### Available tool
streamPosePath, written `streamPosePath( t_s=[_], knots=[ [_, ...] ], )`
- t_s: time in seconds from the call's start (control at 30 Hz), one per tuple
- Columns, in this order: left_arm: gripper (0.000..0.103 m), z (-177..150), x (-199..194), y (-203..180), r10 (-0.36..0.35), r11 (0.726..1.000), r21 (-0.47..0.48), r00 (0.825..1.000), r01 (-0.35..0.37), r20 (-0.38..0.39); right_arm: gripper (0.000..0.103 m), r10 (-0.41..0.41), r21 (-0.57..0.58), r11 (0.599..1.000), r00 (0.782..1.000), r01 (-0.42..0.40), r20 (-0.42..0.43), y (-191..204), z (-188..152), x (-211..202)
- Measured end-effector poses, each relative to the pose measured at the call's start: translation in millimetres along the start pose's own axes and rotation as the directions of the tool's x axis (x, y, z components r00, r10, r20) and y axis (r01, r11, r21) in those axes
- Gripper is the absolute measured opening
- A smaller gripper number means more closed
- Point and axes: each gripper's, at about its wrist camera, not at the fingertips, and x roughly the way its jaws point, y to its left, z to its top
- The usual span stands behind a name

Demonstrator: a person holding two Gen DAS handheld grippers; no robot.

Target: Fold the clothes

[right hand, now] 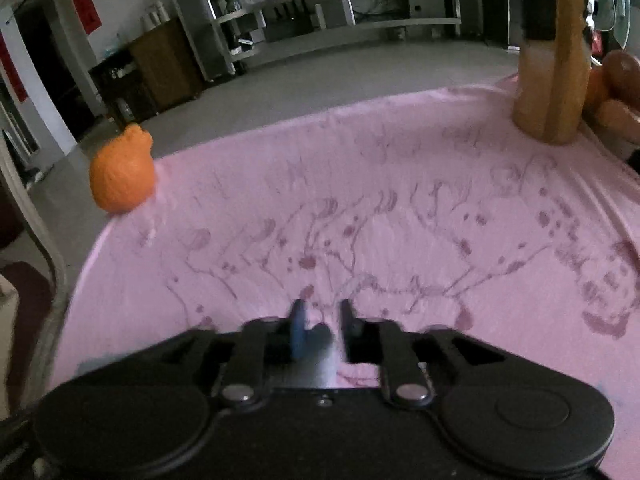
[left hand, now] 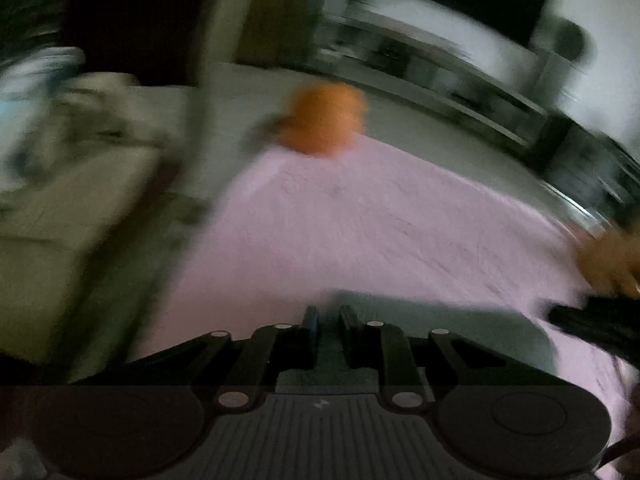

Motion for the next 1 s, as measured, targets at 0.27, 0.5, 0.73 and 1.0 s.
streamPosePath(
  t_s=[0.27,0.5,0.73,1.0],
  knots=[
    [0.016,6,-37,23,-0.126,0.991,-0.034,0.992,0.126,-0.001,0.035,0.113,-0.047,0.993,0.992,-0.11,0.063,-10,9,-78],
    [0.022,-27,-24,-23,-0.089,0.965,0.24,0.992,0.108,-0.088,0.023,0.177,-0.129,0.974,0.982,-0.185,-0.066,31,-20,-77],
    [0.043,-39,-1,-8,-0.037,0.976,0.203,0.983,0.074,-0.179,0.02,0.047,-0.19,0.979,0.989,-0.074,-0.141,55,-43,-34],
    [0.032,-32,-76,24,-0.178,0.979,0.095,0.984,0.18,-0.032,0.024,0.118,-0.181,0.974,0.987,-0.137,-0.111,40,-26,-91]
  ],
)
